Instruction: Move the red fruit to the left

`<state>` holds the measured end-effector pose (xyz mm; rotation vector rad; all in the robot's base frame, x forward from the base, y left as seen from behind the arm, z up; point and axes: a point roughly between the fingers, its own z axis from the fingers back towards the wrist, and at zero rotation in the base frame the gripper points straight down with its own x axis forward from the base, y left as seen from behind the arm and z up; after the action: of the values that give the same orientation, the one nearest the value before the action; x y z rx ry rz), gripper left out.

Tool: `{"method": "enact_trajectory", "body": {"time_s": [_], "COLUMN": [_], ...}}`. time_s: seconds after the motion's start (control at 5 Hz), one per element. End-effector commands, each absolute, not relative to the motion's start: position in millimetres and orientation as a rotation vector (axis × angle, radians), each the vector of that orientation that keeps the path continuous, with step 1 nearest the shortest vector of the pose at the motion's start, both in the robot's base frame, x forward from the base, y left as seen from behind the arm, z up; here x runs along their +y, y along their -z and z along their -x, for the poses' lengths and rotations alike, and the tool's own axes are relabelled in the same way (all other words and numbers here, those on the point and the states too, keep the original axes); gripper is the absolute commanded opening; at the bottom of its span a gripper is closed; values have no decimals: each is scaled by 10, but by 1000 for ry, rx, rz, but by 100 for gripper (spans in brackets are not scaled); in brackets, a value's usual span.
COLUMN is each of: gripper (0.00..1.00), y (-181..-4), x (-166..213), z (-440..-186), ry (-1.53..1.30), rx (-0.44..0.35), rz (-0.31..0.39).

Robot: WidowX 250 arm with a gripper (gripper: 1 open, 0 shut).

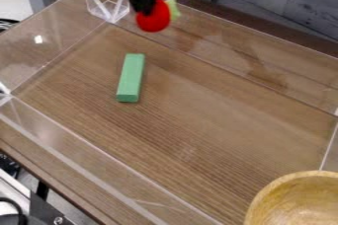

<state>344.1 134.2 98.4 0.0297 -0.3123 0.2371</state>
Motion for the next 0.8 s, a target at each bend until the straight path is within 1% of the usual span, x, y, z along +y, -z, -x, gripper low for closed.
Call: {"method": "enact_trajectory", "body": {"time_s": [0.0,0.4,0.6], "gripper": [0,0,0], "y": [-1177,-714,-695], "x": [1458,1739,1808], "z": [-3397,-3356,-3333], "ry": [-267,-304,-308], "rx": [-373,-355,-349], "rz": [-76,-109,-114]}}
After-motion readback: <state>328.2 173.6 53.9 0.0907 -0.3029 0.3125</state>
